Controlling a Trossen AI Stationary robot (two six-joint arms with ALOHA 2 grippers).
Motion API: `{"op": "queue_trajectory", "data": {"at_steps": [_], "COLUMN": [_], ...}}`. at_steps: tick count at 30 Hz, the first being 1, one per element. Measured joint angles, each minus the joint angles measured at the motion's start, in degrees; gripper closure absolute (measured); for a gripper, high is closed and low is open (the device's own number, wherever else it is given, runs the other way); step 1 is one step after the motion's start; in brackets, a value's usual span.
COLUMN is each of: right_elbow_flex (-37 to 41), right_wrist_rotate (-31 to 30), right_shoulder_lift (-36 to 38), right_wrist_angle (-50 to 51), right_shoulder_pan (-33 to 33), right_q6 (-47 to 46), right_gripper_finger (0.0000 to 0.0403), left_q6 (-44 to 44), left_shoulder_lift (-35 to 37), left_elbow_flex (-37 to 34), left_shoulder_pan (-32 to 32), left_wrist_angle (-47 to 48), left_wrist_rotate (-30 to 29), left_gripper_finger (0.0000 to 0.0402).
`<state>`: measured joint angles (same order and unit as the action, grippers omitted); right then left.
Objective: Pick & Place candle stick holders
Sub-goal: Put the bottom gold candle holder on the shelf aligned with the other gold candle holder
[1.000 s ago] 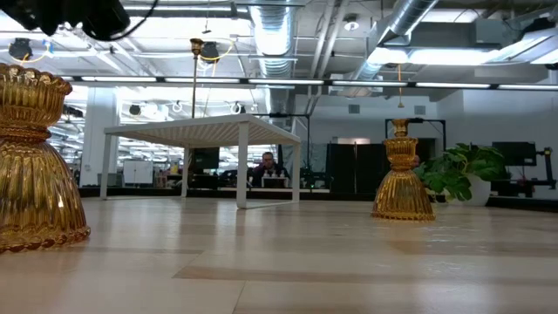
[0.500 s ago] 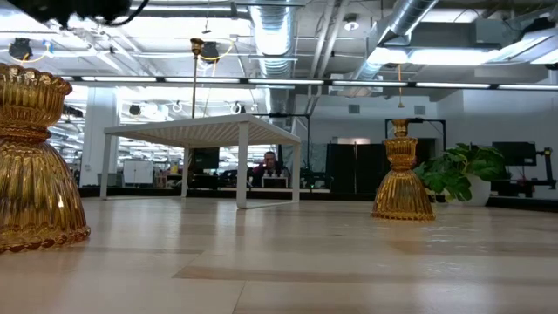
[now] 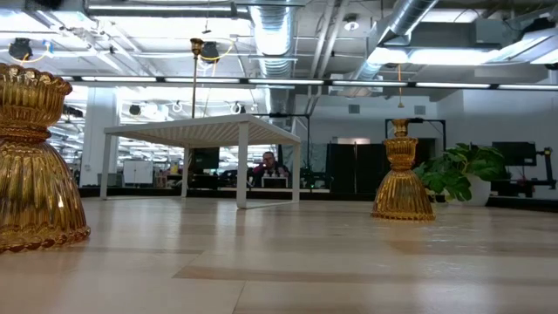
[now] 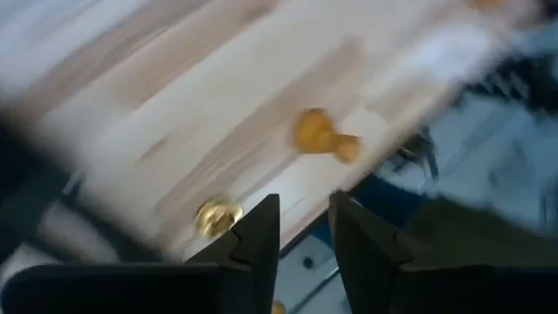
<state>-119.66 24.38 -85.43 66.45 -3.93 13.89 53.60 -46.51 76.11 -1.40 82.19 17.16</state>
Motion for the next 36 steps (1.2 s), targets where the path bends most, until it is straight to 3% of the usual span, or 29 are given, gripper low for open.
{"op": "queue_trajectory", "data": {"at_steps": [5, 7, 11, 15, 20, 27, 36], "right_elbow_flex": [0.0, 0.0, 0.0, -0.1, 0.0, 0.0, -0.1], "right_wrist_rotate": [0.0, -0.2, -0.4, -1.8, -1.8, -1.8, -1.7], "right_shoulder_lift": [2.3, 3.5, 5.3, 6.1, 6.3, 6.3, 6.3], "right_wrist_angle": [-0.1, -0.1, -0.4, -0.9, -0.8, 0.9, 4.8], "right_shoulder_pan": [-0.1, 0.0, 0.1, 0.0, 0.2, 0.2, 0.2], "right_q6": [-2.1, -3.4, -5.3, -6.4, -6.2, -5.0, -4.3], "right_gripper_finger": [0.0145, 0.0145, 0.0145, 0.0145, 0.0145, 0.0145, 0.0145], "left_q6": [-8.4, -8.6, -8.1, 3.2, 18.1, 20.7, 26.6], "left_shoulder_lift": [1.1, 1.6, 2.6, 2.5, 1.3, -3.1, -4.7], "left_elbow_flex": [1.2, 1.0, -0.3, -4.5, -10.3, -15.1, -21.5], "left_shoulder_pan": [-5.0, -6.9, -9.7, -9.8, -9.8, -9.8, -9.8], "left_wrist_angle": [3.6, 8.1, 7.8, 7.9, 7.6, 7.7, 2.8], "left_wrist_rotate": [0.8, 0.8, 0.7, 0.2, 2.7, 7.9, 12.9], "left_gripper_finger": [0.0300, 0.0300, 0.0300, 0.0294, 0.0256, 0.0207, 0.0190]}}
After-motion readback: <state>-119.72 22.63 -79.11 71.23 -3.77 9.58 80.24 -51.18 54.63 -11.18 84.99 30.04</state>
